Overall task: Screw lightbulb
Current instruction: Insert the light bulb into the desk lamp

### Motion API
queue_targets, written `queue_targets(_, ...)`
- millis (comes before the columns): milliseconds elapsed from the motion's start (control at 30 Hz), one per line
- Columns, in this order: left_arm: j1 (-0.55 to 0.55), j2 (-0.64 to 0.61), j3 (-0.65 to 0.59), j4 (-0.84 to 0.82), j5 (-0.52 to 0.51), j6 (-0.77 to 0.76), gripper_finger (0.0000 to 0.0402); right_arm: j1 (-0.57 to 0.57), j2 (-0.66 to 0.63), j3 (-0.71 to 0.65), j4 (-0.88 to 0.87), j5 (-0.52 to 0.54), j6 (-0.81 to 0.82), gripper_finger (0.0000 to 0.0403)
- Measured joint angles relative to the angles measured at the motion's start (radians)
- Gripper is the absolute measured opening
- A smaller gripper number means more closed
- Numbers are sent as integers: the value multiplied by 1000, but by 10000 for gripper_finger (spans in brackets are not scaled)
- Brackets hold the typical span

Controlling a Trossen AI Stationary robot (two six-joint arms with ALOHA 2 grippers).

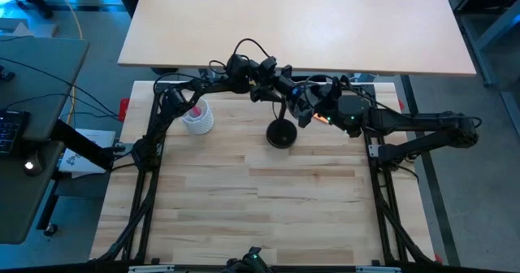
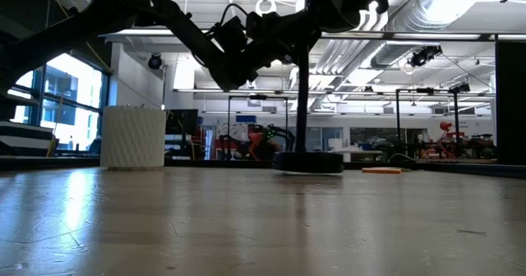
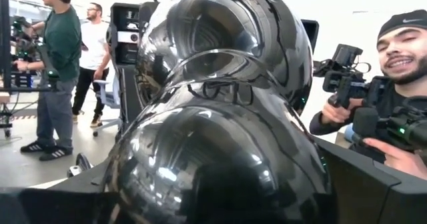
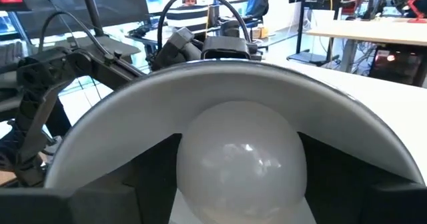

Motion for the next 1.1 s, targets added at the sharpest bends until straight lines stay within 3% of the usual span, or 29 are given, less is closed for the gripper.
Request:
queue_targets(300,-9,0,3,2,15,0,335,-2,-3,1,-24,-58,-79,321)
queue_targets(933,-9,0,3,0,25,-16,335,11,-6,2,-123,-44,-313,326)
queue_targets(1100,-9,-2,3,2,35,-19,335,53,-11,2,-152,58,-425,326)
